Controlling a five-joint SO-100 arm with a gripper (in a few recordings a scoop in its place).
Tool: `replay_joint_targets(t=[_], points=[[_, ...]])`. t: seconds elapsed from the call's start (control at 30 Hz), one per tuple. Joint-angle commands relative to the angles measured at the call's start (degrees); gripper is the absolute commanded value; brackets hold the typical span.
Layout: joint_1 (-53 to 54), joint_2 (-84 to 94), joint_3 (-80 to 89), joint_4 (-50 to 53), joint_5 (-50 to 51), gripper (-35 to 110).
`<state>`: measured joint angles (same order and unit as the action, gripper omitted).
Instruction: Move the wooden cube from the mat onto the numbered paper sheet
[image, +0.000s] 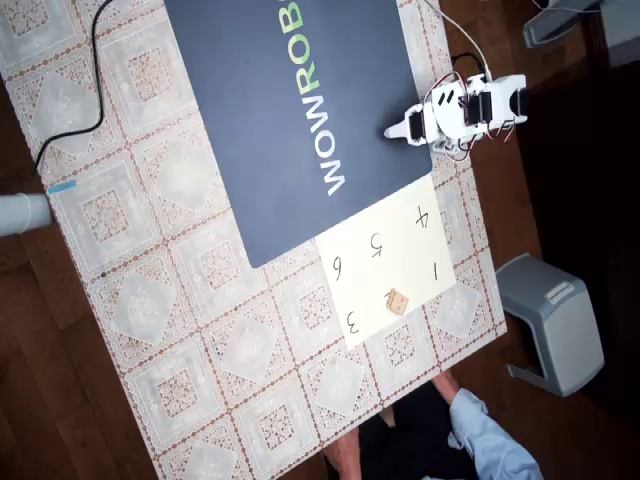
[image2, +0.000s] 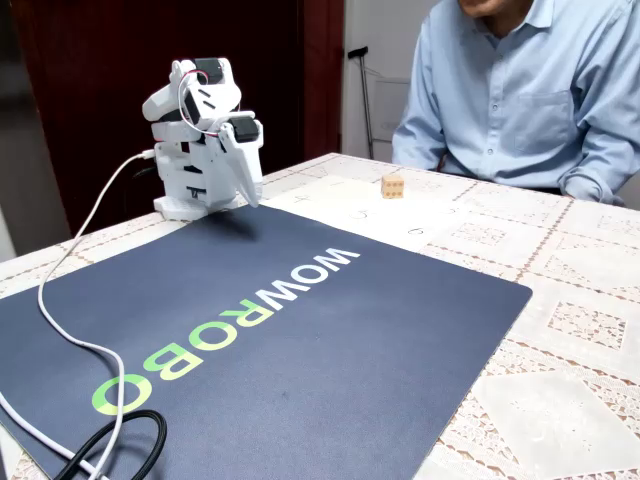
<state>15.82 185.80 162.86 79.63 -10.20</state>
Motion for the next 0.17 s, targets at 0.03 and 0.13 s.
replay_joint_targets(t=[0.03,0.13], points=[[0.9,0.7,2.3,1.2,-0.6,0],[0.9,0.7,2.3,1.2,-0.6,0]])
